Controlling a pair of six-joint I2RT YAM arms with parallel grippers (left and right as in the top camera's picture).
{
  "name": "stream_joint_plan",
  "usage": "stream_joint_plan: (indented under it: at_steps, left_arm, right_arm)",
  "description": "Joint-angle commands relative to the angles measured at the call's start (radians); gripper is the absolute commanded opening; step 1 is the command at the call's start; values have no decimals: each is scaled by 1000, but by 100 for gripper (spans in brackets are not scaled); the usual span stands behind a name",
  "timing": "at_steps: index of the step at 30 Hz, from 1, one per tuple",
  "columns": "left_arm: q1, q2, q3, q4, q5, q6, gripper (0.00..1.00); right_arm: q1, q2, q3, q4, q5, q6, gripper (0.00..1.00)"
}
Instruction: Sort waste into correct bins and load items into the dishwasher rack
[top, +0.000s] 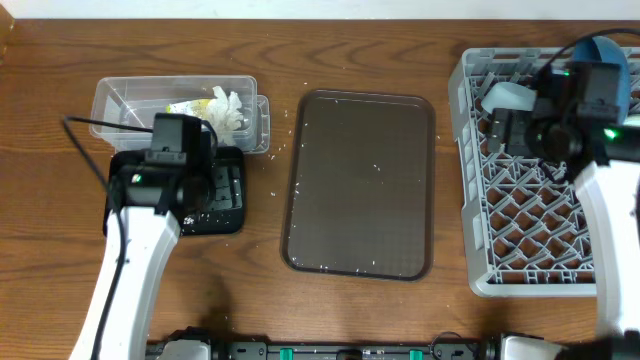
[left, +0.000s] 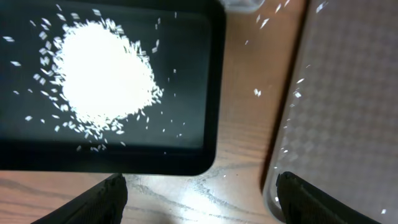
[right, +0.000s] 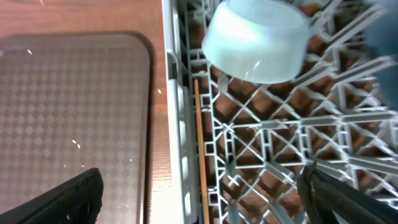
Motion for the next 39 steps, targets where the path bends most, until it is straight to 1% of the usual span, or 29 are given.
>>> stream_joint_plan:
  at_steps: [1, 3, 4, 6, 8, 10, 13, 14, 17, 25, 29, 33, 39]
  left_arm:
    - [0, -106, -4, 16, -19, 2, 80]
    - [0, -190, -26, 46, -19, 6, 81]
    - [0, -225, -39, 61, -19, 6, 84]
    - [0, -297, -71, 89, -20, 5, 86]
    - [0, -362, -105, 118, -22, 5, 87]
    - [0, -402, -127, 145, -45, 5, 88]
    - [0, -421, -130, 161, -56, 5, 89]
    - [0, -421, -130, 174, -56, 5, 92]
    - [0, -415, -130, 177, -56, 5, 93]
    - [0, -404, -130, 176, -56, 5, 94]
    - [0, -404, -130, 176, -56, 5, 94]
    - [0, -404, -130, 176, -56, 5, 94]
    - [0, -404, -130, 175, -56, 5, 94]
  right_arm:
    - [-7, -85, -95, 35, 17, -10, 99]
    - [-7, -171, -211, 124, 16, -10, 99]
    - [-7, -216, -265, 167, 16, -10, 99]
    - [-9, -332, -388, 270, 17, -8, 99]
    - [-20, -437, -487, 356, 60, 25, 99]
    - [-30, -525, -566, 421, 131, 51, 99]
    - [-30, -613, -642, 478, 166, 51, 99]
    - [-30, -636, -659, 472, 166, 51, 99]
    - [-30, -671, -683, 413, 166, 51, 99]
    - [-30, -668, -684, 175, 166, 51, 99]
    - [-30, -666, -684, 95, 166, 51, 99]
    - [-30, -666, -684, 47, 166, 51, 99]
    - [-30, -666, -684, 39, 166, 51, 99]
